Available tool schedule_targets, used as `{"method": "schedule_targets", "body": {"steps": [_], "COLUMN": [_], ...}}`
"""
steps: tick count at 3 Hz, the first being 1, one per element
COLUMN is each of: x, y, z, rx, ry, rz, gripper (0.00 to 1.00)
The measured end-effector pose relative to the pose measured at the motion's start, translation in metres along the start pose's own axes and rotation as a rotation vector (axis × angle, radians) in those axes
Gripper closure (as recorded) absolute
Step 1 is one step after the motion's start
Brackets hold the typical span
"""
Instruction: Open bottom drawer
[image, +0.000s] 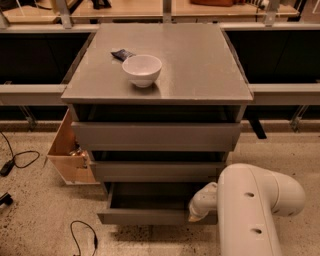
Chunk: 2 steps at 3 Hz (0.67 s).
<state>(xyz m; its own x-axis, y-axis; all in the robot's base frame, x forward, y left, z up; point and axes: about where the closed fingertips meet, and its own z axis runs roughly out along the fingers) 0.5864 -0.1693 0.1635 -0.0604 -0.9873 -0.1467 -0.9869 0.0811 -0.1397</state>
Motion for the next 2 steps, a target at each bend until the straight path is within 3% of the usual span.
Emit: {"method": "schedule_targets", "body": {"steps": [2], "x": [0.005], "y": [0.014], "z": [-0.003], "rx": [-0.018], "ry": [-0.007], "rz": [0.001], "gripper": [1.00]}}
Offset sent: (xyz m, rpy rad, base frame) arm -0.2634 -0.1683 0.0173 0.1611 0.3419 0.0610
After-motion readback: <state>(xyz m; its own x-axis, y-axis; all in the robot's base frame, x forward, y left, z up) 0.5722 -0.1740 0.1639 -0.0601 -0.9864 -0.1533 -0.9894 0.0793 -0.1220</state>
